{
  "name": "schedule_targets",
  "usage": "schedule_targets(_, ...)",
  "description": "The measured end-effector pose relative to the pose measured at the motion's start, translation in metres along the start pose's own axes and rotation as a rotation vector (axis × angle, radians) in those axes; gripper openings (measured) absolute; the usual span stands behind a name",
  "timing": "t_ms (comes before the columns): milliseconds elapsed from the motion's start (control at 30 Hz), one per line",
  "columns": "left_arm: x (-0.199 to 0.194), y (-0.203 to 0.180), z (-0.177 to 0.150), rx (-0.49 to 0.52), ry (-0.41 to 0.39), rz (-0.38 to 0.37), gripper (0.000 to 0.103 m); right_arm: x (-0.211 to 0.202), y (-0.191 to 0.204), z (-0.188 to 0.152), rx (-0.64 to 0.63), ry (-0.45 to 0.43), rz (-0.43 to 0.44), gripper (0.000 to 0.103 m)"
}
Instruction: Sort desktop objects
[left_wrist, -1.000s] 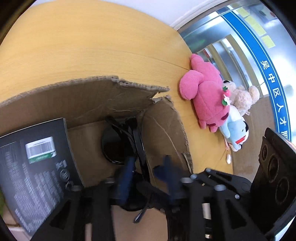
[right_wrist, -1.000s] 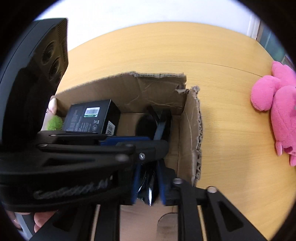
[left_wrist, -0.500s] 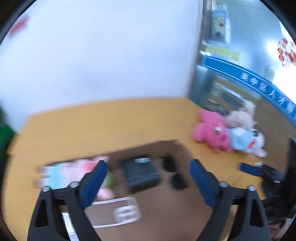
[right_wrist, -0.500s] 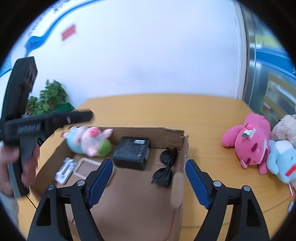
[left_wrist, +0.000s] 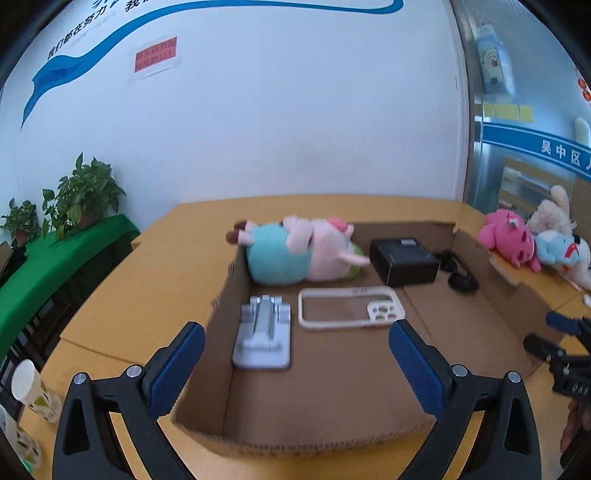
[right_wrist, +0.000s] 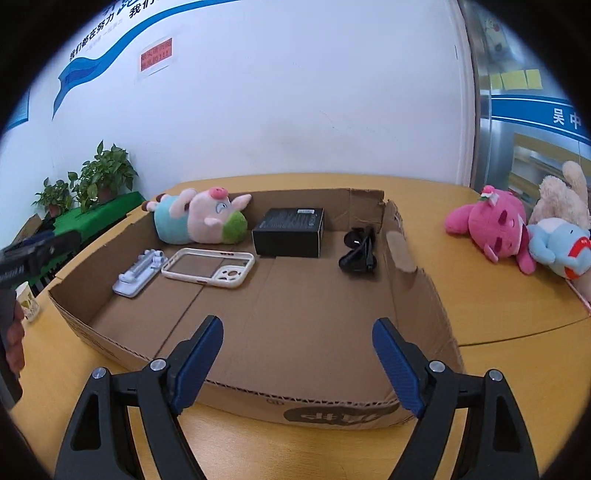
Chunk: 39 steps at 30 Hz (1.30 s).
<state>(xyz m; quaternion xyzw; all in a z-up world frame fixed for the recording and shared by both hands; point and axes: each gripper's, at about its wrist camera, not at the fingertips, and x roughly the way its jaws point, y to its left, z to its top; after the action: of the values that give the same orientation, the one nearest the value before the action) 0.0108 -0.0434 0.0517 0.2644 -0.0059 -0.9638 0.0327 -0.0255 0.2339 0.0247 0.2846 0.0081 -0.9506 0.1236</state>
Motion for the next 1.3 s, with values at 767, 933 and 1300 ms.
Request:
schedule_targets(767,0.028,-0.008,-0.045,0.010,-0.045,0.074,0.103,0.000,0.006,-0.026,-0.022,-0.107,-0.035,0.089)
schedule_targets(933,0.030,-0.007,-0.045,0.008,-0.037,0.053,0.103,0.001,0.006,-0.026,-0.020,-0.107,-0.040,0.090)
schedule_targets(1300,0.032,-0.006,-0.044,0.013,-0.035,0.044,0.103,0.001,0.010,-0.027,-0.007,-0.103,-0.063,0.093)
